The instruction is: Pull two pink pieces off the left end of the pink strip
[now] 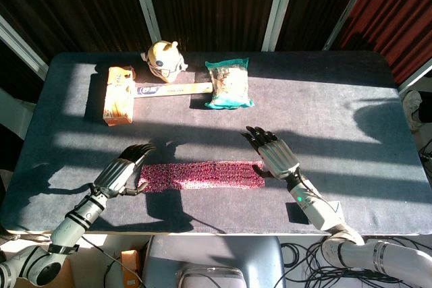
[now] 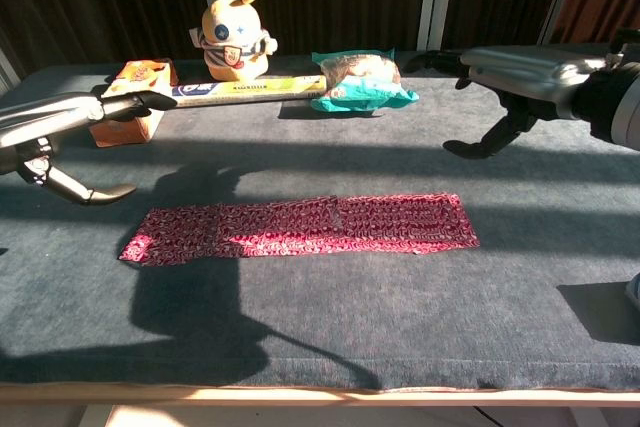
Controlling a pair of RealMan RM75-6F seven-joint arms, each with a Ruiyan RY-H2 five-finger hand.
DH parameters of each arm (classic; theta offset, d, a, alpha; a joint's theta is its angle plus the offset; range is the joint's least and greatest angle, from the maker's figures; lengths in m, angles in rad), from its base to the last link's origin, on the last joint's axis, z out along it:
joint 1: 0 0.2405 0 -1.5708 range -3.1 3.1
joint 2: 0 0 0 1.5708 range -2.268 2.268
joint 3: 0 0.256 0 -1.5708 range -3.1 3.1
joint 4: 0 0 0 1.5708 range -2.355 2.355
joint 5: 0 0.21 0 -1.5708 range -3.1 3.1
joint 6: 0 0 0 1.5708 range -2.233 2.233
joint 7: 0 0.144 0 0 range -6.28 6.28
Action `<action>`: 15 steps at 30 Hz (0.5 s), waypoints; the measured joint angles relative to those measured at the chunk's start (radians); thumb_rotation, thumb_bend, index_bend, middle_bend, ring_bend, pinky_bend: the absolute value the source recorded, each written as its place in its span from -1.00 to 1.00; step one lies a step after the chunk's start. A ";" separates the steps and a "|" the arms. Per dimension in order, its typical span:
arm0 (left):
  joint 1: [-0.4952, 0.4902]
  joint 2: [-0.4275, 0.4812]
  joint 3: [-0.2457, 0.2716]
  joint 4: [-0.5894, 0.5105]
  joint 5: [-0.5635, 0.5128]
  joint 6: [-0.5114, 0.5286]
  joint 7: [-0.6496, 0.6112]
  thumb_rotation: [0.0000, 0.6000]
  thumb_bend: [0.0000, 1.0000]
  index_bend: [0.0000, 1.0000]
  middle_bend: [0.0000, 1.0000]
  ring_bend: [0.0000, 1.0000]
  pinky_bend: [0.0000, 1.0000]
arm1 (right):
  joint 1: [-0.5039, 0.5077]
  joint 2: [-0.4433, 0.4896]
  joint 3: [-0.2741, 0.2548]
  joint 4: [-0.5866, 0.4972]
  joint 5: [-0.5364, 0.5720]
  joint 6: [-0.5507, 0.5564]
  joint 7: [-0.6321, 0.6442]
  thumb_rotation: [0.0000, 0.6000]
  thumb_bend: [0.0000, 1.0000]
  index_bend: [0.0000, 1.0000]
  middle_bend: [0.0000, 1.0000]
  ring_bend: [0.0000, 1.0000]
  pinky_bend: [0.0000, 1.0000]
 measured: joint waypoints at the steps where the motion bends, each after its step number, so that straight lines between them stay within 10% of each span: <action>1: 0.001 0.002 0.002 -0.007 -0.012 0.002 0.013 1.00 -0.27 -1.00 -0.98 -1.00 -0.98 | 0.002 -0.002 -0.003 0.000 0.005 0.004 -0.005 1.00 -0.36 -1.00 -1.00 -1.00 -0.69; 9: 0.012 0.015 0.020 -0.035 -0.027 0.036 0.078 1.00 -0.26 -1.00 -0.99 -0.99 -0.89 | -0.009 0.035 -0.030 -0.040 0.001 0.051 -0.006 1.00 -0.36 -1.00 -1.00 -1.00 -0.70; 12: 0.028 0.021 0.031 -0.059 -0.024 0.073 0.132 1.00 -0.23 -1.00 -0.94 -0.91 -0.64 | -0.037 0.082 -0.054 -0.076 -0.017 0.080 0.003 1.00 -0.36 -1.00 -1.00 -1.00 -0.73; 15: 0.059 0.022 0.041 -0.082 -0.018 0.142 0.199 1.00 -0.17 -1.00 -0.50 -0.41 -0.12 | -0.092 0.153 -0.099 -0.119 -0.050 0.132 0.014 1.00 -0.36 -1.00 -1.00 -1.00 -0.76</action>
